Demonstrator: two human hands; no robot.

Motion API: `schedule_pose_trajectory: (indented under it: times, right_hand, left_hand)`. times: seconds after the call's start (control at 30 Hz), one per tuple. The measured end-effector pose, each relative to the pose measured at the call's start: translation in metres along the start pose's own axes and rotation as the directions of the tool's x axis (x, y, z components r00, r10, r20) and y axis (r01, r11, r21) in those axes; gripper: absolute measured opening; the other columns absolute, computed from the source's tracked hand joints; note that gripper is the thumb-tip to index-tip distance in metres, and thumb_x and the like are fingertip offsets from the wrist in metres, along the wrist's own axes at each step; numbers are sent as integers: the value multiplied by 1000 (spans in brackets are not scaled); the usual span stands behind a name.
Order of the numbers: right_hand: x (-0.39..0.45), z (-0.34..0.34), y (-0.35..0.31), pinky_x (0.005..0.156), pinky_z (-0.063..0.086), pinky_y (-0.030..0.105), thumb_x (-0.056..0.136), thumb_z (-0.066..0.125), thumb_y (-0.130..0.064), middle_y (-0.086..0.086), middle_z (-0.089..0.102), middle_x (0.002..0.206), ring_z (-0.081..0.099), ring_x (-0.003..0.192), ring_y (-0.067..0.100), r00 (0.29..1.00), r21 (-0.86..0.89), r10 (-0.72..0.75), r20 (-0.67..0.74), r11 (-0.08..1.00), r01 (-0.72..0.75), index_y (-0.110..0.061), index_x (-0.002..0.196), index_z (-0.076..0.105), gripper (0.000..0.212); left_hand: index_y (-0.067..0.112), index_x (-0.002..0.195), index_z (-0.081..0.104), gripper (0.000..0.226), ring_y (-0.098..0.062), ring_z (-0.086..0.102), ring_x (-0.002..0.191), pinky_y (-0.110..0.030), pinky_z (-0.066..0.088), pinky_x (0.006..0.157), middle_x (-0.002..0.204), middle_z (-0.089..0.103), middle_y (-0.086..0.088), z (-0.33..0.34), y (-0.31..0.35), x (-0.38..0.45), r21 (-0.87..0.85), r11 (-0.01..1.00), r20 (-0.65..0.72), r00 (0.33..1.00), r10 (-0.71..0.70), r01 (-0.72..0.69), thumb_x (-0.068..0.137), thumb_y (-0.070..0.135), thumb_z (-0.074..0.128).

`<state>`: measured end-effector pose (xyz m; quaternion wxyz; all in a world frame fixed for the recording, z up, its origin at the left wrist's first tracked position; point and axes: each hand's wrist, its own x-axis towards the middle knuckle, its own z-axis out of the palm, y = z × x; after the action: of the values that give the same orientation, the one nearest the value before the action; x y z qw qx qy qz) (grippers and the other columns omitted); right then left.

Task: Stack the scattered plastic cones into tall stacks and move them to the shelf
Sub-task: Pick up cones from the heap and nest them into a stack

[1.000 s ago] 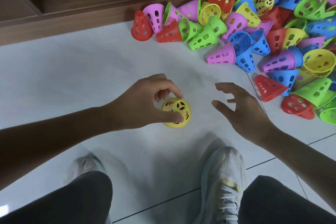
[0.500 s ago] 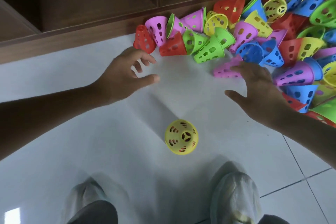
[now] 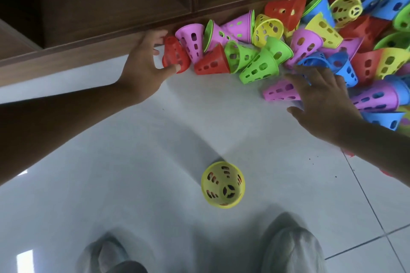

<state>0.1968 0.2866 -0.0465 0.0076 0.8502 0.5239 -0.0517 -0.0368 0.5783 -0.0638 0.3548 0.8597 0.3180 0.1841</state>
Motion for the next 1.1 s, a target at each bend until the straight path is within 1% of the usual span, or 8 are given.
schedule_pose_trajectory:
  times: [0.17, 0.33, 0.57, 0.67, 0.73, 0.83, 0.93, 1.1]
  right_hand:
    - [3, 15, 5, 104, 32, 53, 72, 84, -14, 13, 51, 142, 41, 128, 35, 998, -41, -61, -4, 997, 61, -14, 135, 58, 68]
    - [-1, 13, 0, 105, 31, 51, 73, 85, -23, 11, 55, 136, 44, 126, 32, 997, 1, -72, -35, 997, 73, -16, 129, 62, 61]
    - [-30, -13, -47, 96, 37, 34, 83, 74, -45, 0, 56, 127, 47, 114, 19, 997, 426, -21, -71, 903, 50, -21, 134, 54, 59]
    - [-46, -33, -74, 88, 37, 8, 86, 67, -56, -16, 52, 114, 48, 104, 5, 1000, 621, -2, -18, 784, 13, -32, 131, 48, 55]
    - [-57, -45, -90, 83, 36, 3, 85, 61, -60, -24, 54, 114, 49, 107, -4, 999, 708, -36, -2, 705, 26, -42, 128, 43, 50]
    - [-72, -58, -109, 84, 36, 3, 86, 54, -66, -23, 60, 117, 51, 109, -7, 996, 772, -86, -24, 631, 73, -46, 125, 39, 46]
    - [-85, -64, -119, 86, 36, 4, 86, 56, -64, -22, 62, 116, 53, 112, -2, 993, 806, -118, -23, 585, 88, -38, 128, 46, 50]
    - [-106, -57, -126, 85, 39, 5, 86, 62, -65, -22, 59, 121, 51, 115, 1, 984, 785, -171, 48, 616, 68, -36, 134, 45, 59]
  left_hand:
    - [16, 132, 51, 62, -11, 54, 116, -6, 42, 83, 129, 59, 3, 3, 4, 10, 32, 998, 61, 996, -61, 59, 81, 23, 84]
    - [15, 124, 53, 53, -17, 57, 107, -27, 44, 85, 113, 59, 4, 7, 4, 4, 123, 987, 172, 977, -125, 104, 81, 26, 83]
    - [17, 121, 52, 48, -21, 61, 102, -28, 45, 83, 112, 61, 2, 9, 8, -18, 121, 983, 184, 970, -160, 139, 85, 32, 79]
    - [17, 122, 51, 47, -20, 61, 103, -29, 45, 83, 113, 62, 1, 9, 10, -27, 108, 979, 183, 965, -189, 172, 87, 34, 77]
    - [17, 123, 51, 46, -19, 61, 105, -28, 44, 84, 114, 63, 0, 7, 12, -35, 88, 977, 184, 961, -208, 195, 88, 34, 77]
    - [18, 122, 51, 45, -20, 62, 107, -27, 45, 85, 116, 65, -1, 3, 16, -46, 61, 974, 199, 954, -225, 218, 89, 35, 76]
    - [19, 119, 51, 43, -17, 62, 107, -18, 45, 78, 115, 66, 0, 0, 22, -55, 30, 972, 207, 950, -235, 234, 89, 37, 75]
    - [19, 122, 51, 44, -13, 59, 106, -11, 42, 74, 114, 62, 6, -6, 38, -69, 7, 973, 216, 950, -226, 230, 89, 37, 74]
